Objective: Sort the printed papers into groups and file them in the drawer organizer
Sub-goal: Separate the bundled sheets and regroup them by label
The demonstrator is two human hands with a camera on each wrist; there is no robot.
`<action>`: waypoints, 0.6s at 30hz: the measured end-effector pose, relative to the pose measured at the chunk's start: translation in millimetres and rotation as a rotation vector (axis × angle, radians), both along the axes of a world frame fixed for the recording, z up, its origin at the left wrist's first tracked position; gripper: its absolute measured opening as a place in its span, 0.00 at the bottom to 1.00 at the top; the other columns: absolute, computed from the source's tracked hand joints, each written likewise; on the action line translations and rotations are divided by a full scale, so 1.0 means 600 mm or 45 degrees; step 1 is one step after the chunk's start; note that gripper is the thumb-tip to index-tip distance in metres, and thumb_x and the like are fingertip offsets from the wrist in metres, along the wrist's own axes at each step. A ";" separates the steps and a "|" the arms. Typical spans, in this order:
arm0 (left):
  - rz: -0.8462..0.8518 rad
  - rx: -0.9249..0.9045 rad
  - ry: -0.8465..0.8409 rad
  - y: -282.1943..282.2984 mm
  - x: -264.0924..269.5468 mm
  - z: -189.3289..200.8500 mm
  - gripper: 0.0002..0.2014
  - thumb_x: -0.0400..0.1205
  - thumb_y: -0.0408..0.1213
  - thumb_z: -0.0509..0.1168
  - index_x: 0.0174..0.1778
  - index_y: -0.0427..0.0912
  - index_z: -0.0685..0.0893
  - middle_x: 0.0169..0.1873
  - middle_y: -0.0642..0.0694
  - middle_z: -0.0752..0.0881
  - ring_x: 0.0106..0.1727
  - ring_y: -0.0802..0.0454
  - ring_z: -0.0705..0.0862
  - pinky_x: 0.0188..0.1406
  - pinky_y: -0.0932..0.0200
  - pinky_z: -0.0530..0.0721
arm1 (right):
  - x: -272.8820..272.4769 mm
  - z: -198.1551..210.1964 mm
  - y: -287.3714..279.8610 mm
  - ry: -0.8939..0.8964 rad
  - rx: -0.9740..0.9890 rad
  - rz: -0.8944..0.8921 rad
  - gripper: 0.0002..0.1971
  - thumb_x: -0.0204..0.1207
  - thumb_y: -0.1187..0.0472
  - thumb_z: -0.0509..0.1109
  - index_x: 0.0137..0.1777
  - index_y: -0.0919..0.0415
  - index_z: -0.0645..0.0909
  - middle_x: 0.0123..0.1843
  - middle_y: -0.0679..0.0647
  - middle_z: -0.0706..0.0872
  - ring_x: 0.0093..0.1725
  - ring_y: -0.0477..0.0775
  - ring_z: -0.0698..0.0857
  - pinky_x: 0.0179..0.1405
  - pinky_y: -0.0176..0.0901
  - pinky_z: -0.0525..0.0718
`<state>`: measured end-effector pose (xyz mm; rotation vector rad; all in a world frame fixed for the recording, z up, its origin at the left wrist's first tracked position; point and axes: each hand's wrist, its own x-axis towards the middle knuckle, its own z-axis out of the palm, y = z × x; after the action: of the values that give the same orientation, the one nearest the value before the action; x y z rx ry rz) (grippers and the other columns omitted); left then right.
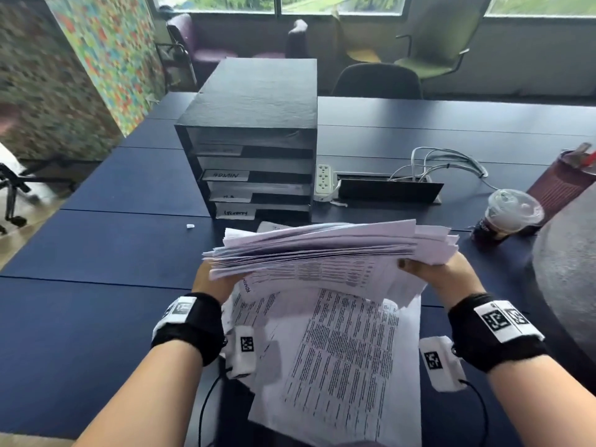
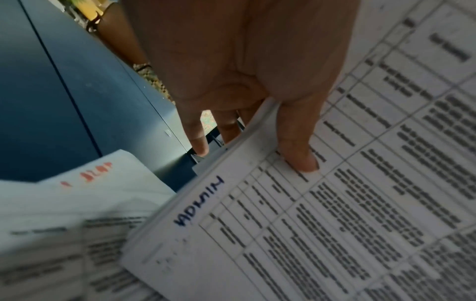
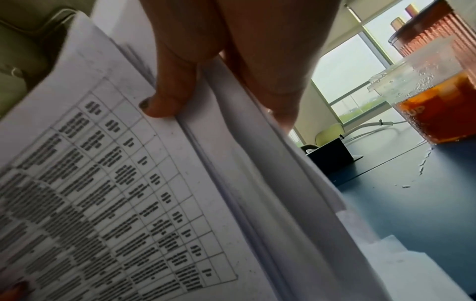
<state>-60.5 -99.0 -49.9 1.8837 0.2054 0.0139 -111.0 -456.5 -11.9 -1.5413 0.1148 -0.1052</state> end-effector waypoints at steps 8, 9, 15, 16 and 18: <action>0.098 -0.220 -0.103 -0.059 0.005 0.035 0.08 0.80 0.31 0.68 0.53 0.45 0.85 0.44 0.52 0.88 0.46 0.58 0.85 0.50 0.58 0.79 | 0.004 0.015 0.037 -0.054 0.146 -0.241 0.08 0.56 0.63 0.82 0.34 0.56 0.87 0.32 0.43 0.90 0.32 0.40 0.86 0.39 0.41 0.85; 0.099 -0.289 -0.126 -0.061 0.005 0.040 0.09 0.80 0.29 0.67 0.52 0.45 0.85 0.46 0.51 0.89 0.47 0.55 0.86 0.53 0.55 0.81 | 0.007 0.019 0.039 -0.078 0.146 -0.243 0.08 0.56 0.64 0.81 0.35 0.55 0.87 0.32 0.43 0.90 0.33 0.40 0.86 0.40 0.41 0.86; 0.040 -0.248 -0.055 -0.041 0.008 0.031 0.25 0.68 0.34 0.79 0.61 0.45 0.81 0.52 0.51 0.89 0.57 0.52 0.86 0.59 0.50 0.83 | 0.007 0.008 0.011 -0.098 -0.059 -0.062 0.30 0.46 0.54 0.85 0.51 0.57 0.83 0.43 0.44 0.90 0.42 0.43 0.86 0.44 0.38 0.85; 0.052 -0.252 -0.068 -0.040 0.010 0.031 0.27 0.68 0.34 0.80 0.62 0.45 0.80 0.53 0.50 0.89 0.58 0.53 0.86 0.60 0.50 0.83 | 0.008 0.004 0.004 -0.089 -0.075 -0.055 0.32 0.45 0.54 0.86 0.52 0.57 0.83 0.44 0.45 0.91 0.42 0.43 0.86 0.43 0.37 0.86; 0.103 -0.304 -0.101 -0.046 0.012 0.035 0.26 0.69 0.32 0.79 0.62 0.41 0.79 0.53 0.48 0.89 0.57 0.53 0.86 0.61 0.49 0.82 | 0.008 0.002 -0.003 -0.095 -0.020 -0.035 0.27 0.52 0.65 0.82 0.54 0.59 0.82 0.44 0.46 0.91 0.43 0.44 0.86 0.42 0.36 0.85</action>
<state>-53.1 -126.4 -28.9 1.6327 0.2191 0.1143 -106.2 -458.6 -10.5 -1.5502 0.0762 -0.1859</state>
